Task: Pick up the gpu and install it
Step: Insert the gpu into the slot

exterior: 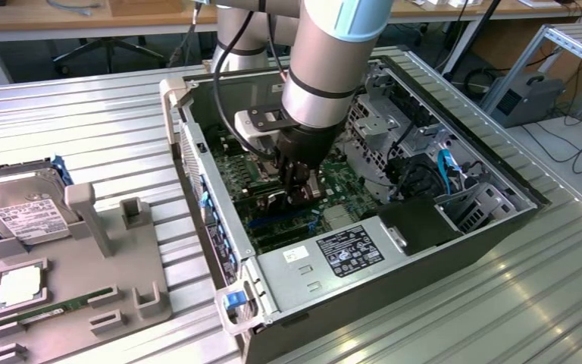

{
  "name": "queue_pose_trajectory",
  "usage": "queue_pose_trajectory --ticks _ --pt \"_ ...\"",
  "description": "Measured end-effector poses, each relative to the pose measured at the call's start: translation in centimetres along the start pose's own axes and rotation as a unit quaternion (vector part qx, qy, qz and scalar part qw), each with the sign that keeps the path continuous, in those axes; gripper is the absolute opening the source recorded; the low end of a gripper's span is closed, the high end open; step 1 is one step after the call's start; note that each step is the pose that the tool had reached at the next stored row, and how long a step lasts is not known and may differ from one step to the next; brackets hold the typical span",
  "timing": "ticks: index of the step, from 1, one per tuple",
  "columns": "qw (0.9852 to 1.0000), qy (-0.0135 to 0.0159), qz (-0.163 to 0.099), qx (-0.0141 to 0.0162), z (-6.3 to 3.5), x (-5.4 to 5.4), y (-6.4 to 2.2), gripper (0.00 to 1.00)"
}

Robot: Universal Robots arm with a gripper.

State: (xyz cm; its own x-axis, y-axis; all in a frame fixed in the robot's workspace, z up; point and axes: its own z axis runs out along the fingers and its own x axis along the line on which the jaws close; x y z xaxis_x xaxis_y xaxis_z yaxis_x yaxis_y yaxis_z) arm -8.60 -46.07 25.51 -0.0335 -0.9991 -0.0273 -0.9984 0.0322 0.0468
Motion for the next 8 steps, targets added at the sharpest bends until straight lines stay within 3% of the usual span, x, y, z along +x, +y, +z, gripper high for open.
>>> queue_pose_trajectory --ticks 8 --pt "1.0 0.0001 0.0 0.0 -0.35 -0.01 0.02 0.27"
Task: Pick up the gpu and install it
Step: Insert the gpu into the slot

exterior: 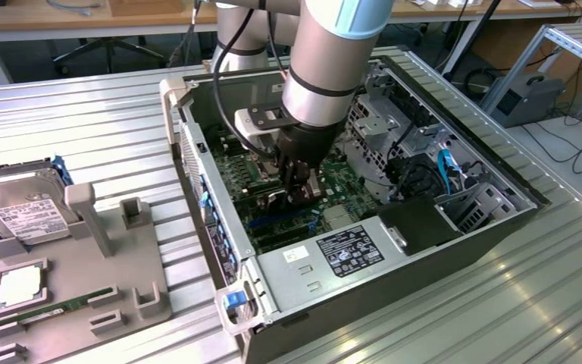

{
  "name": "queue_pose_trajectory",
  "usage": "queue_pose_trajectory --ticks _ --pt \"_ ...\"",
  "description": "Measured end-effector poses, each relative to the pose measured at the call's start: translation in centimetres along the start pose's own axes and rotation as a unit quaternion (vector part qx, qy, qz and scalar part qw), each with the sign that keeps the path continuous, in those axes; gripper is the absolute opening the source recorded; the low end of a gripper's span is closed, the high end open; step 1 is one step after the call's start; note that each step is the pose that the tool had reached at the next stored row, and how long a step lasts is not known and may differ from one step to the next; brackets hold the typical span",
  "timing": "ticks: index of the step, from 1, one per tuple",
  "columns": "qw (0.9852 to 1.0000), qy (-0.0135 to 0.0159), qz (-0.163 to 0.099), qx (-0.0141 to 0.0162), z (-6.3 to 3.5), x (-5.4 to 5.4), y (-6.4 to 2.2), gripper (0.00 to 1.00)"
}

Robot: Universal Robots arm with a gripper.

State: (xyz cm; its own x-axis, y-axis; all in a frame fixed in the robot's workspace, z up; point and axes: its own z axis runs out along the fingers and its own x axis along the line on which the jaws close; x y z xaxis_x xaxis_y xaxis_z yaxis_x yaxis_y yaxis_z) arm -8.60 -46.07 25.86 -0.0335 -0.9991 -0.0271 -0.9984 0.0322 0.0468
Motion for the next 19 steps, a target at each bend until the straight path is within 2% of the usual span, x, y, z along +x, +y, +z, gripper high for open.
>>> queue_pose_trajectory --ticks 19 --pt "1.0 0.0 0.0 0.0 0.39 0.01 -0.02 0.27"
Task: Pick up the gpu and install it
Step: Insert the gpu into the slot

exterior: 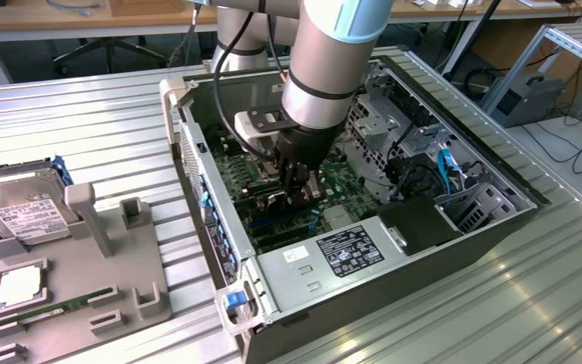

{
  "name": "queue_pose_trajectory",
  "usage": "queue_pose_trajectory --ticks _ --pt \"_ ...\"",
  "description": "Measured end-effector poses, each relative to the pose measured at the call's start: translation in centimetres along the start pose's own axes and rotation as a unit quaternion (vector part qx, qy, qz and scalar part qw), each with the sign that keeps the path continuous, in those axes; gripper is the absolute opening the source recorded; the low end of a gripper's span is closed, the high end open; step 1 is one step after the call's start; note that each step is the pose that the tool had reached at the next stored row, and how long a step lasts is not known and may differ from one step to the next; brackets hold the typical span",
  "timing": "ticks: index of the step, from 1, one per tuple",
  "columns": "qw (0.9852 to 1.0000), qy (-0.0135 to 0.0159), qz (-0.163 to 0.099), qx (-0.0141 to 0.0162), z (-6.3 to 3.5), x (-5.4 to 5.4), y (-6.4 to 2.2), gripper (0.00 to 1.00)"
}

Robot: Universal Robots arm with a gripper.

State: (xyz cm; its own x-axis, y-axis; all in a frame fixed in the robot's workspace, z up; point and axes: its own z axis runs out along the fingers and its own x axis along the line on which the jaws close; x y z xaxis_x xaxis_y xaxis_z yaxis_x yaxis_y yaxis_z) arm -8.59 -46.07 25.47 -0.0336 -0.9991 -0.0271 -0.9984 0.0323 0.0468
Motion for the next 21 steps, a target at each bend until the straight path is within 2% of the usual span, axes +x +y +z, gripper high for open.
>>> queue_pose_trajectory --ticks 16,17,18,19,21 --pt "1.0 -0.0006 0.0 0.0002 0.33 0.0 -0.01 0.27" --pt "1.0 -0.0003 0.0 0.0001 0.31 0.0 -0.01 0.35" --pt "1.0 -0.0001 0.0 0.0 0.29 0.01 -0.01 0.35" --pt "1.0 0.0002 0.0 -0.0001 0.24 0.01 -0.01 0.35" --pt "1.0 -0.0001 0.001 0.0 -0.63 -0.02 0.03 0.35"
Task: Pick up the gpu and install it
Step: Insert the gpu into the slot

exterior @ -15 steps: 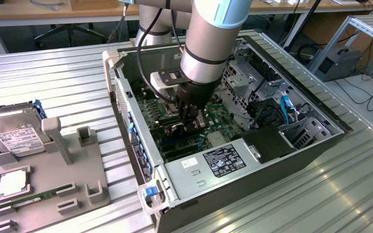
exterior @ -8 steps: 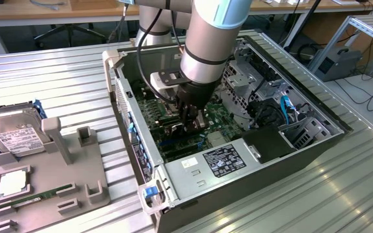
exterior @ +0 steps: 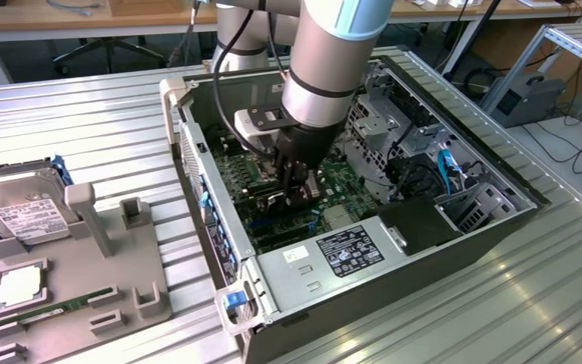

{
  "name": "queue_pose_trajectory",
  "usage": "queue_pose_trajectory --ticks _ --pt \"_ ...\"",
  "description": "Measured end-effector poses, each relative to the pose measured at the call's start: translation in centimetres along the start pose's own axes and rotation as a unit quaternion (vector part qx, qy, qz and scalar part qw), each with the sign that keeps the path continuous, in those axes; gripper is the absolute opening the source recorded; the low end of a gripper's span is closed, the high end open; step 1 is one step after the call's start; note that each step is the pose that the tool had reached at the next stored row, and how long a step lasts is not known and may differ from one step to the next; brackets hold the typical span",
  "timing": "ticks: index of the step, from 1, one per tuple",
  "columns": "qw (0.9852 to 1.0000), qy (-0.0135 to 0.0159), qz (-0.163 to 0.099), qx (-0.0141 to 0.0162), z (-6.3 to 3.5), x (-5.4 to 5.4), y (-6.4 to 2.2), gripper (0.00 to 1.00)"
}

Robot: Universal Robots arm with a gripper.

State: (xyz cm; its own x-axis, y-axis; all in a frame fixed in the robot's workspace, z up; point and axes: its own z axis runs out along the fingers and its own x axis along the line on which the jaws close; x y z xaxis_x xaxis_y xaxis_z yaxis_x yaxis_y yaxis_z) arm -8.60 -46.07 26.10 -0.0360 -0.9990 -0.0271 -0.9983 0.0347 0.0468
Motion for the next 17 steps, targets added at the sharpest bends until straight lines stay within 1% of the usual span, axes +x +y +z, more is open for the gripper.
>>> queue_pose_trajectory --ticks 1,6,7,13,17 --pt "1.0 0.0001 0.0 0.0 -0.18 0.0 0.01 0.35" --pt "1.0 0.0 0.0 -0.0001 -0.18 0.0 0.01 0.35" --pt "1.0 0.0001 0.0 -0.0001 -0.18 0.0 0.01 0.27" --pt "1.0 0.0 0.0 0.0 -0.18 0.0 0.01 0.27" --pt "1.0 0.0 0.0 0.0 0.06 0.01 0.0 0.27"
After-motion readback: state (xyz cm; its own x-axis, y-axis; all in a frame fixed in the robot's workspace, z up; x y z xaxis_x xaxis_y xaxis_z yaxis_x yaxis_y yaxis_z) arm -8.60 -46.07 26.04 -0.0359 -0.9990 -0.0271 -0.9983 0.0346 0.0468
